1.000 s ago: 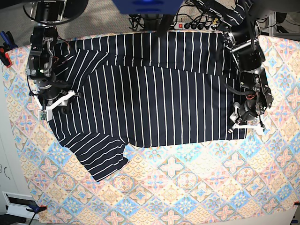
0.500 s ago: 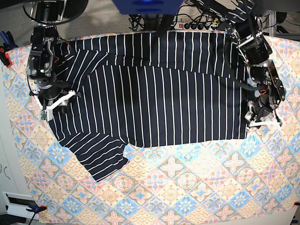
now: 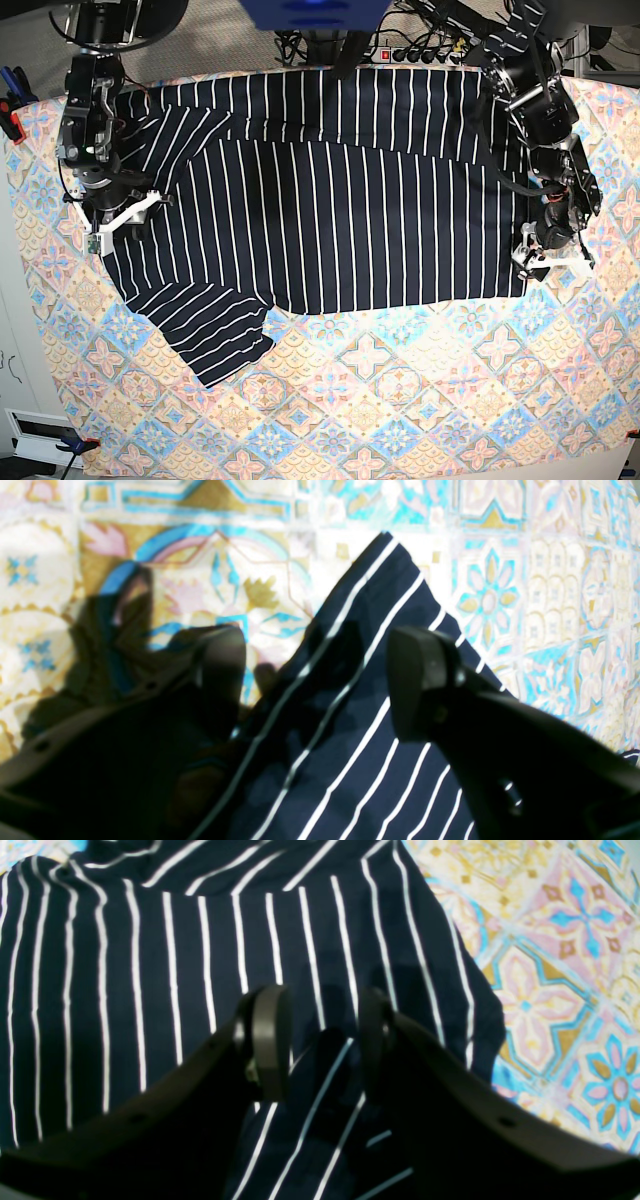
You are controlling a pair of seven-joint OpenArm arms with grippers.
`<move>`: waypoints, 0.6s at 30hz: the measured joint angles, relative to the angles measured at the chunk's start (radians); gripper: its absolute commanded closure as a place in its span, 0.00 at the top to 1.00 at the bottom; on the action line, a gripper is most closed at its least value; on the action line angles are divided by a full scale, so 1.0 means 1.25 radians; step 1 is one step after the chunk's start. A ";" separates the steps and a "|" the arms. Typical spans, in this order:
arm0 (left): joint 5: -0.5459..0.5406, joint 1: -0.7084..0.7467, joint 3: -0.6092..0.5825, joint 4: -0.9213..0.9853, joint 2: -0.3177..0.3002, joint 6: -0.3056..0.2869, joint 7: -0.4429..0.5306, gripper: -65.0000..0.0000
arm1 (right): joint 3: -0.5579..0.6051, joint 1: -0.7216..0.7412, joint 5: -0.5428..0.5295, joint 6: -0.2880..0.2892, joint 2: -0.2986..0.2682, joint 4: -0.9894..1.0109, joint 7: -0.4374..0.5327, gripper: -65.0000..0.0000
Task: Fold the T-shirt properly
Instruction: 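Grasp the shirt's side edges with both grippers near the hem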
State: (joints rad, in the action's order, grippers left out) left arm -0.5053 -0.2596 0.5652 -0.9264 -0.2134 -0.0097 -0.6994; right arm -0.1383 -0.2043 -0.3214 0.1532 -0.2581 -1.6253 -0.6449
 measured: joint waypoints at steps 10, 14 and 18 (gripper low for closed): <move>0.006 0.004 -0.097 -0.013 0.036 0.008 0.041 0.67 | 0.000 -0.001 0.000 0.000 0.000 -0.003 0.000 0.34; 0.006 0.004 -0.099 -0.014 0.038 0.008 0.040 0.66 | 0.000 0.000 0.000 0.000 0.000 -0.003 0.000 0.34; 0.004 0.004 -0.099 -0.013 0.043 0.007 0.034 0.46 | 0.000 0.000 0.000 0.000 0.000 -0.003 0.000 0.34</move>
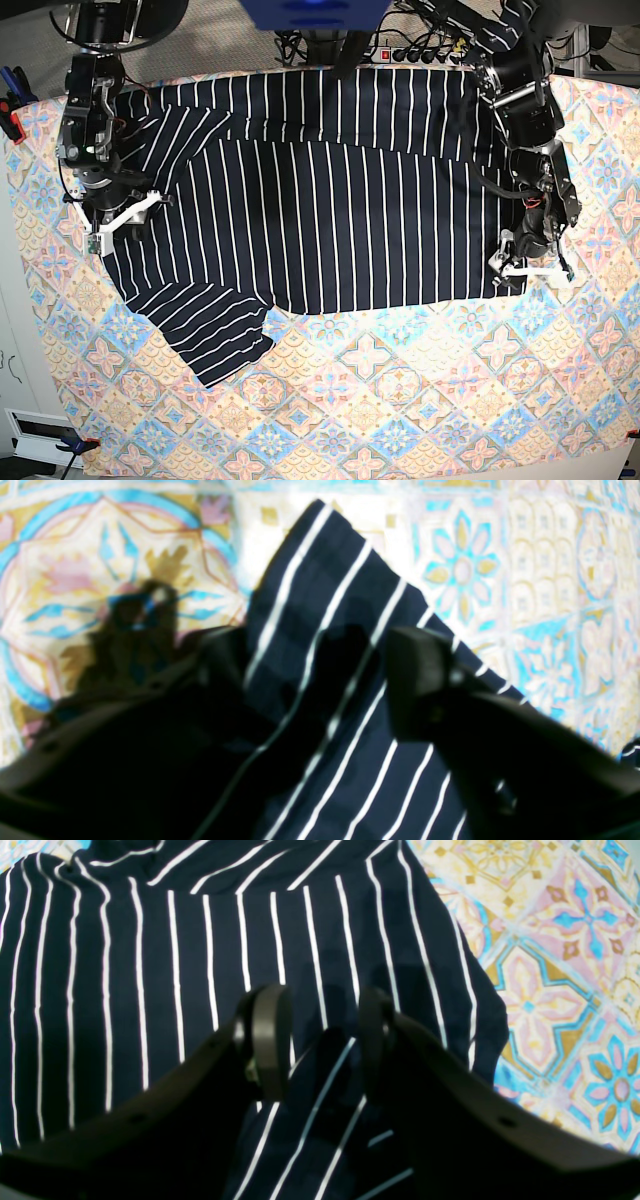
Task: Fold the T-shirt properly
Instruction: 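Grasp the shirt's side edges with both grippers near the hem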
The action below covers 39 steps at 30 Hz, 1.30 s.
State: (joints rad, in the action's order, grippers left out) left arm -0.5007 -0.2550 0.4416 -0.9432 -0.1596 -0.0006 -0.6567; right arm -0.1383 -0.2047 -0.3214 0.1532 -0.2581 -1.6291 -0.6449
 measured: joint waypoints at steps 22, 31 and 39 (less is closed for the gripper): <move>-0.021 0.085 -0.006 -0.090 0.017 -0.011 -0.038 0.00 | 0.002 0.181 0.000 -0.002 -0.043 0.206 -0.006 0.33; -0.025 0.132 -0.005 -0.133 0.019 -0.016 -0.033 0.00 | 0.140 0.325 0.000 0.000 -0.103 0.367 0.008 0.49; -0.031 0.144 -0.003 -0.136 0.019 -0.018 -0.025 0.00 | 0.150 0.436 -0.001 0.000 -0.103 0.542 0.073 0.63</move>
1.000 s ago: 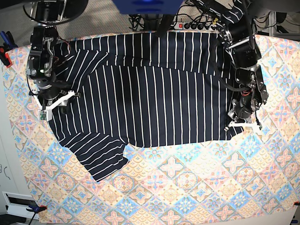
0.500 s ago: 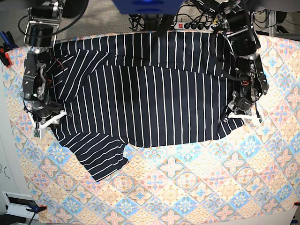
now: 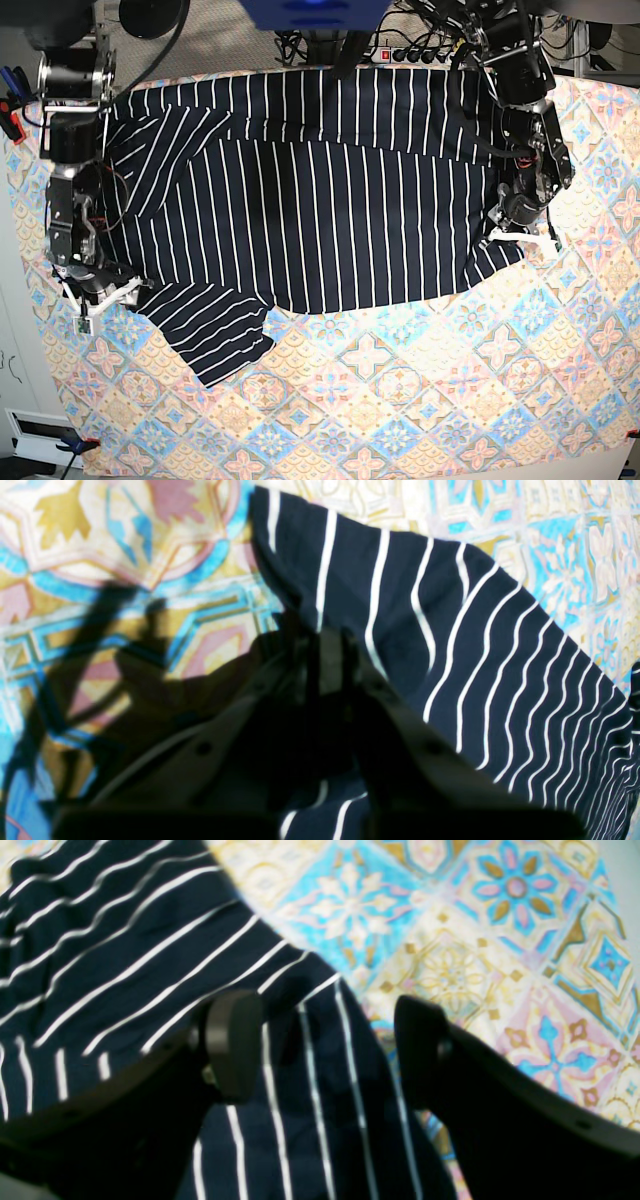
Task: Fold the T-shirt properly
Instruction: 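Grasp the shirt's side edges with both grippers near the hem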
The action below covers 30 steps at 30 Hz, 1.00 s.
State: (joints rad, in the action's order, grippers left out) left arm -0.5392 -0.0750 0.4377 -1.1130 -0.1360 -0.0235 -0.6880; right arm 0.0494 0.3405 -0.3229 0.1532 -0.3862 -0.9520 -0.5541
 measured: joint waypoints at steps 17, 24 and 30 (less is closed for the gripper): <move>-0.085 0.070 0.000 -0.105 -0.004 0.020 -0.059 0.00 | 0.301 0.104 0.001 0.003 -0.019 0.327 0.264 0.63; -0.090 0.084 0.000 -0.105 -0.013 0.018 -0.056 0.00 | 0.301 0.113 -0.013 0.009 -0.017 0.403 0.352 0.63; -0.090 0.089 0.000 -0.106 -0.013 0.018 -0.053 0.00 | 0.343 0.115 -0.017 0.052 -0.023 0.407 0.360 0.52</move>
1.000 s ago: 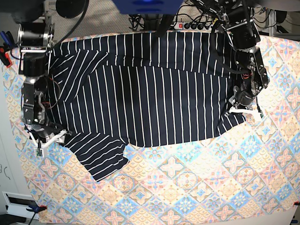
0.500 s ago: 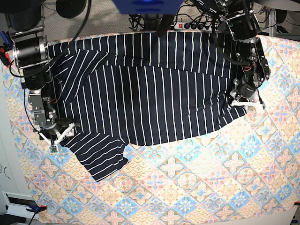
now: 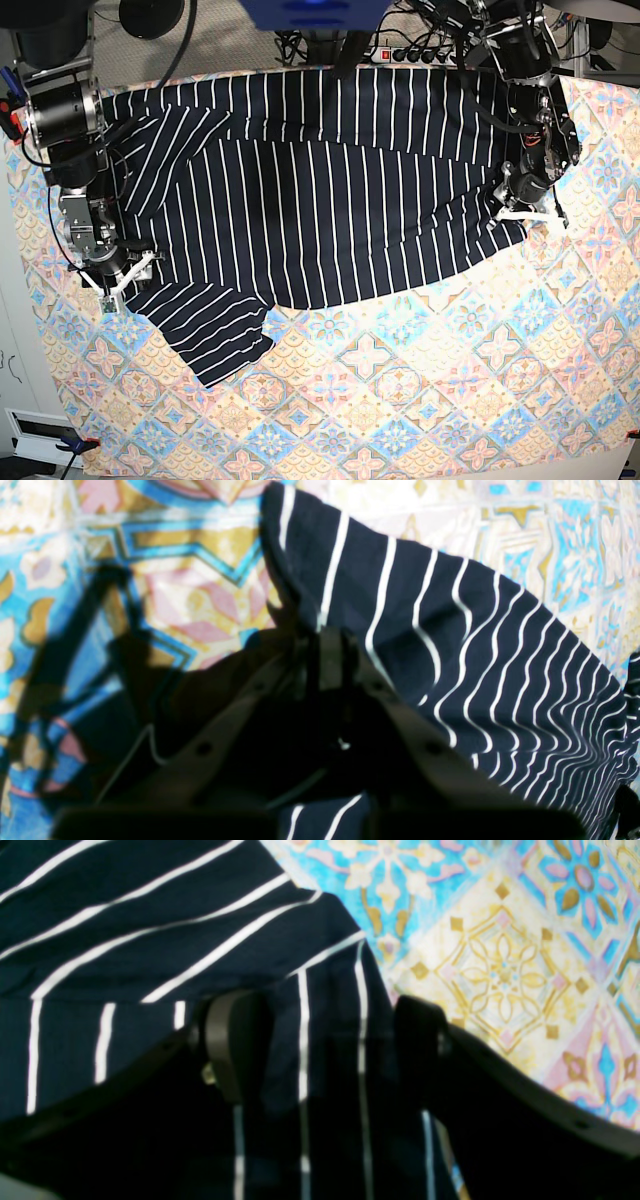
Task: Fold the T-shirt properly
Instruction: 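Grasp the shirt's side edges with both grippers near the hem, then lift the side edges with both grippers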
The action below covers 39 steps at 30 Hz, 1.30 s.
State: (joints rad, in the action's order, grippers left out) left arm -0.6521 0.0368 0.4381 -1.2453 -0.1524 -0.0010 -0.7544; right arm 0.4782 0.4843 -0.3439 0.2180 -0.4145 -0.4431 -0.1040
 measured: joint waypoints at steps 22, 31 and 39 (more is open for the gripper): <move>0.006 0.033 0.000 -0.087 0.004 0.004 -0.014 0.00 | -0.031 -0.162 0.016 0.095 -0.080 -0.313 -0.158 0.00; 0.007 0.033 0.000 -0.087 0.002 0.004 -0.013 0.00 | -0.234 -0.275 0.021 0.185 -0.075 -0.489 -0.248 0.01; 0.009 0.032 0.000 -0.087 0.003 0.003 -0.013 0.00 | -0.274 -0.172 0.074 0.193 -0.017 -0.398 -0.241 0.12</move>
State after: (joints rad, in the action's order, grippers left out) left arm -0.6415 0.0772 0.4377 -1.3537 -0.1490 0.0029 -0.7704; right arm 0.1352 0.2687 -0.2512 0.4599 -0.4355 -0.9401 -0.4053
